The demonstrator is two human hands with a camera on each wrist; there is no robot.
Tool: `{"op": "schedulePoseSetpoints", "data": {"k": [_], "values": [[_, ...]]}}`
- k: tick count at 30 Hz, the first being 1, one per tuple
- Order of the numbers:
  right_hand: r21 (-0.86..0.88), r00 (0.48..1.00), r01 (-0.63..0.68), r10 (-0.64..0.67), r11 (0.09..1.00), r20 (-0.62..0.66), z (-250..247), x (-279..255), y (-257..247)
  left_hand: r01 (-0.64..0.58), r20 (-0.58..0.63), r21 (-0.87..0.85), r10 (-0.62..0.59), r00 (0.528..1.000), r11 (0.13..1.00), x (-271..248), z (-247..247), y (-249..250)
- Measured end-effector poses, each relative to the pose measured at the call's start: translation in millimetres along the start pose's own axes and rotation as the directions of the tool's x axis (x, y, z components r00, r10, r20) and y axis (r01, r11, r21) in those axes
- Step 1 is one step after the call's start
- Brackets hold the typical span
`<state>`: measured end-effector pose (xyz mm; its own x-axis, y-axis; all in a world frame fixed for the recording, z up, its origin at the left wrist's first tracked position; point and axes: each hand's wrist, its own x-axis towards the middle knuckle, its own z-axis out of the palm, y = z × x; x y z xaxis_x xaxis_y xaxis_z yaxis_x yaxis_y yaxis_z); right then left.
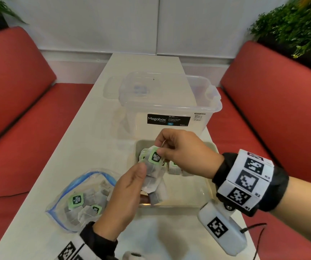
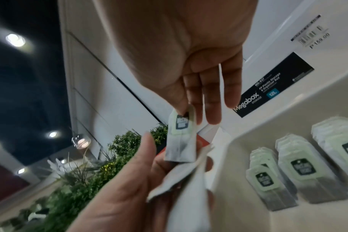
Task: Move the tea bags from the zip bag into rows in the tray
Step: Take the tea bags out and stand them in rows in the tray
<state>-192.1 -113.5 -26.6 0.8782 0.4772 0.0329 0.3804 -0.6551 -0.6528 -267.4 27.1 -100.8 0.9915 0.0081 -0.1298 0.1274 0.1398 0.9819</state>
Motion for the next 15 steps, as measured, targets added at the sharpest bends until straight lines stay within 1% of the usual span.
{"op": "schedulePoseSetpoints", "data": {"k": [1,3,6,8,11,15], "values": [[-0.045,1.000,0.008,-0.009,0.999,-0.016,0,1,1,-0.020,0.001,0.025,0.020,1.000,0.999,0,1,1],[-0.081,0.999,0.025,-0.027,0.996,-0.023,-2,2,2,-0.063,-0.008,0.100,0.065,0.998,0.993,0,2,2],[-0.076,0.998,0.038,-0.034,0.996,0.053,-7,3,2,-0.090,-0.054,0.178,0.101,0.993,0.980,2,-2,1],[-0.099,0.995,0.042,-0.033,0.994,0.094,-13,6,4,-0.064,-0.071,0.202,0.080,0.994,0.977,3,-4,-1],[-0.203,0.992,0.044,-0.019,0.978,0.122,-26,13,13,-0.012,-0.110,0.222,0.037,0.993,0.975,5,-11,-5],[-0.358,0.978,-0.015,0.089,0.934,0.191,-32,25,36,0.014,-0.109,0.200,0.008,0.994,0.980,6,-16,-10]]}}
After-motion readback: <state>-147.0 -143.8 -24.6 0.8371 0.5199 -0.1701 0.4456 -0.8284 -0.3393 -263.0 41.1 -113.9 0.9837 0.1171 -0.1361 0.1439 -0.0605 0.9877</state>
